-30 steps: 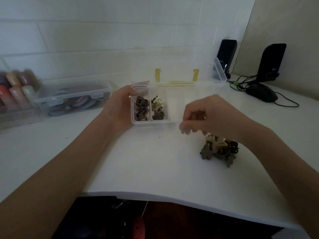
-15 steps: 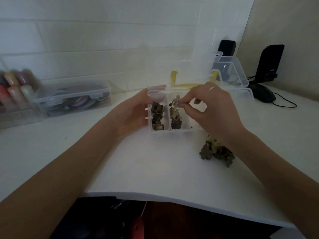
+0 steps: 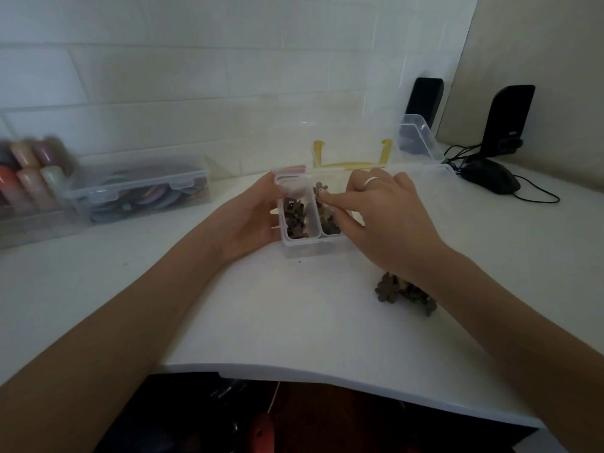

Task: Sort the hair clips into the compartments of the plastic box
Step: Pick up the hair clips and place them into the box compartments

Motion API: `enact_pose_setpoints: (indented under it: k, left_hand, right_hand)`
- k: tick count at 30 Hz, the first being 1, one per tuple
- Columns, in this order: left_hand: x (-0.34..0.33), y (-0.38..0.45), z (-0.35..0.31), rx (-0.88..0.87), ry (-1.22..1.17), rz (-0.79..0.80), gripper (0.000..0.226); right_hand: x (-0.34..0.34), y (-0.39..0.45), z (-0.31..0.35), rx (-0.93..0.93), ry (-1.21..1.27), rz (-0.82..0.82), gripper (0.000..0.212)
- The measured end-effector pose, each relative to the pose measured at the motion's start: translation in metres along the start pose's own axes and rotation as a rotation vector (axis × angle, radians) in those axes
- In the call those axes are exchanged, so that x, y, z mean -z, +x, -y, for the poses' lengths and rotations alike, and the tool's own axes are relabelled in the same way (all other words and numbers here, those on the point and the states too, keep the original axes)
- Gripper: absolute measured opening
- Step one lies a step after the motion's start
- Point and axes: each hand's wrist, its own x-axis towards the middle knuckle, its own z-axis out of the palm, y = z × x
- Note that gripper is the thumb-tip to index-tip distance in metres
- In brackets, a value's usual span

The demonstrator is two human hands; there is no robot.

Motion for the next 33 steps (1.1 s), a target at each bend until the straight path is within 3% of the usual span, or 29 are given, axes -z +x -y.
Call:
enact_pose_setpoints:
  k: [6,8,10,14,22,25,29,33]
  left_hand:
    - [0.000,0.001,-0.001,-0.004,0.023,-0.037,0.091]
    - [0.003,0.001,-0.003,0.010,-0.004,-0.064,0.083]
    - [0.009,0.002,-0.004,0.002,-0.072,-0.130,0.062]
    - [0.016,0.002,-0.007,0.006,-0.121,-0.223,0.047]
    - [0.016,-0.001,-0.013,0.011,-0.120,-0.299,0.058]
    - [0.016,0.000,-0.013,0.014,-0.125,-0.293,0.051]
    - [0.015,0.000,-0.011,0.008,-0.116,-0.267,0.031]
    - [0.013,-0.002,-0.012,0.001,-0.134,-0.240,0.035]
  right_hand:
    - [0.001,0.000,-0.006,-0.105,0.215,0.040,0.026]
    - [0.006,0.001,-0.011,-0.143,0.283,0.026,0.022]
    - [0.012,0.003,-0.018,-0.148,0.364,0.081,0.022]
    - [0.027,0.003,-0.027,-0.077,0.535,0.402,0.039]
    - [0.048,0.004,-0.044,-0.150,0.558,0.902,0.042]
    - [0.049,0.002,-0.046,-0.181,0.542,1.065,0.037]
    - [0.044,-0.002,-0.049,-0.179,0.499,1.080,0.015]
    - [0.042,-0.002,-0.045,-0.169,0.546,0.973,0.007]
